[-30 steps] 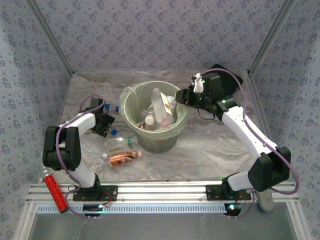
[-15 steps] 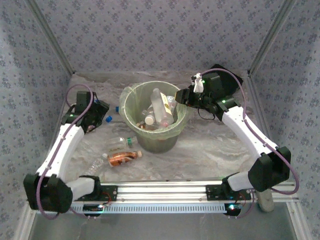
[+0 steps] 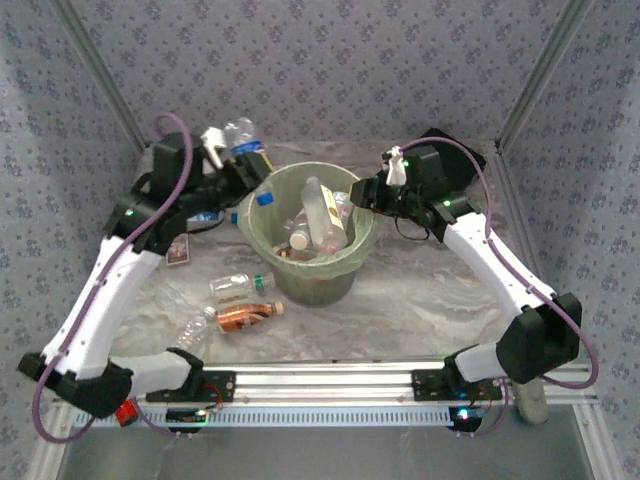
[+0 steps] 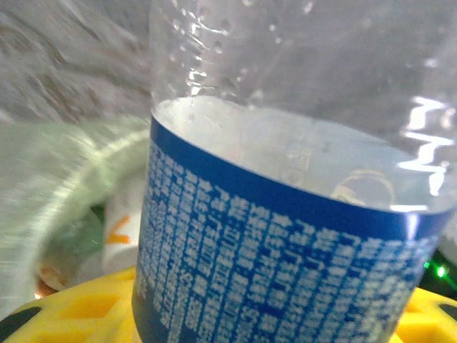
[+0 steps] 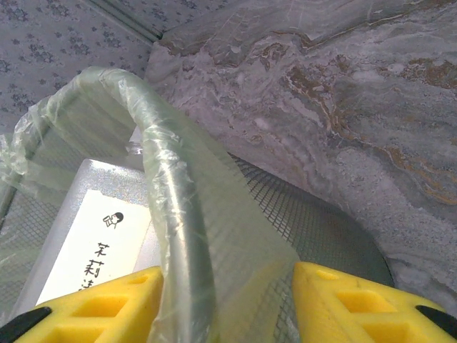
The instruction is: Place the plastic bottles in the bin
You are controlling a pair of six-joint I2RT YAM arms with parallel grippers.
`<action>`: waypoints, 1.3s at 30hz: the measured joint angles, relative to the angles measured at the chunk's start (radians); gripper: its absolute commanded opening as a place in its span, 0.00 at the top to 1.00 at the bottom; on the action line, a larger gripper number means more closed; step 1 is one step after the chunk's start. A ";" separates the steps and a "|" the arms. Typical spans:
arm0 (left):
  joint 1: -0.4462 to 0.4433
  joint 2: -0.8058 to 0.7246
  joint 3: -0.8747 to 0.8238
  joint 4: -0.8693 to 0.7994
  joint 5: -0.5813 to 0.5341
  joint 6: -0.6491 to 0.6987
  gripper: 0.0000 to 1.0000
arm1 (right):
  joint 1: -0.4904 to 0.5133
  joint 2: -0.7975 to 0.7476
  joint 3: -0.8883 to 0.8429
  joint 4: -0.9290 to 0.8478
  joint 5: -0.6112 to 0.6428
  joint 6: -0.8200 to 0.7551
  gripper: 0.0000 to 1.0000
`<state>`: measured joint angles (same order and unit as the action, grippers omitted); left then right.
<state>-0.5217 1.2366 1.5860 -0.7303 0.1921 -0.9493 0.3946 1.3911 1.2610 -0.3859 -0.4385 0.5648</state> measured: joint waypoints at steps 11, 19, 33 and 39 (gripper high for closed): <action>-0.130 0.104 -0.080 -0.058 -0.003 0.006 0.44 | 0.013 -0.007 0.000 -0.008 0.016 0.000 0.51; -0.134 0.067 -0.128 -0.055 -0.048 0.003 0.25 | 0.014 -0.008 0.000 -0.008 0.016 0.000 0.51; -0.125 0.067 -0.086 -0.071 -0.097 0.035 0.22 | 0.014 -0.008 0.000 -0.011 0.016 -0.001 0.51; -0.069 0.052 -0.024 -0.075 -0.122 0.061 0.26 | 0.014 -0.008 0.000 -0.016 0.016 -0.001 0.51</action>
<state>-0.5911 1.2888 1.5620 -0.8051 0.0704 -0.8883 0.4084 1.3830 1.2613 -0.4015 -0.4221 0.5640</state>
